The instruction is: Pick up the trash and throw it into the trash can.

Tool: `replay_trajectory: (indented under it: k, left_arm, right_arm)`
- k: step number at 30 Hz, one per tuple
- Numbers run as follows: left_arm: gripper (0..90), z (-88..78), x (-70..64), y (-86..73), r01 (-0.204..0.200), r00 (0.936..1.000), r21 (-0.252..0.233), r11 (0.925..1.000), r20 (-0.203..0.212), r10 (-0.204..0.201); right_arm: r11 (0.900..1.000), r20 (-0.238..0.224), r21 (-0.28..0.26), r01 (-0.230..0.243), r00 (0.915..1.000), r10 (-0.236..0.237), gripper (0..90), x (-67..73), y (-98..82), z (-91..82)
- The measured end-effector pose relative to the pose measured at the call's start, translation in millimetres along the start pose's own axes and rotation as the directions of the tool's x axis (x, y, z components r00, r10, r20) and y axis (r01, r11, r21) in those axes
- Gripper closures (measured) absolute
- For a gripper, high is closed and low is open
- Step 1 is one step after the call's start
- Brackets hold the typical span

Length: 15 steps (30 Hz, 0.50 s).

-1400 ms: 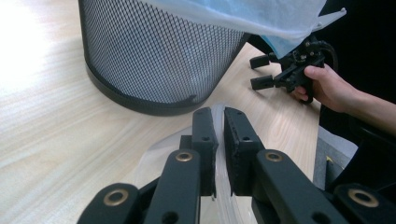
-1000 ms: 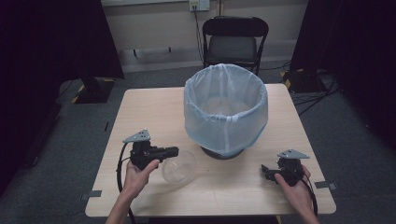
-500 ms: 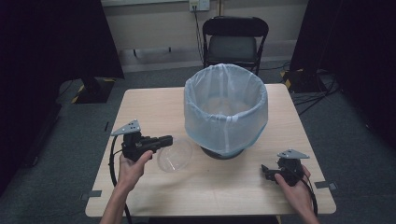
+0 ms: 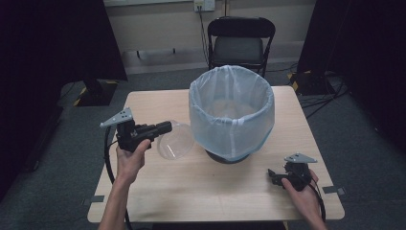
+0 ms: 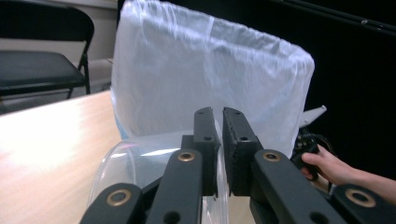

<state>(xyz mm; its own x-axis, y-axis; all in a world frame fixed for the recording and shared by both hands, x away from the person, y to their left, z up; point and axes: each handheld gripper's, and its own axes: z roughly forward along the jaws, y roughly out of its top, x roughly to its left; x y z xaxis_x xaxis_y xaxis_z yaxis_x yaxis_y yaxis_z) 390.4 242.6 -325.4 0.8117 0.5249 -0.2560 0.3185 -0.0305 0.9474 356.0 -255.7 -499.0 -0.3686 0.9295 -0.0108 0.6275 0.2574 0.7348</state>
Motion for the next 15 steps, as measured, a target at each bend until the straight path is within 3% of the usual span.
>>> replay_trajectory:
  k: [15]
  left_arm:
    - [85.2, -17.8, -2.0, 36.7, -0.044, 0.9990, -0.103, 0.9937, -0.012, 0.043]
  right_arm:
    - [1.000, 0.000, 0.000, 0.000, 1.0000, 0.000, 12.4, 0.0, 0.0, 0.0]
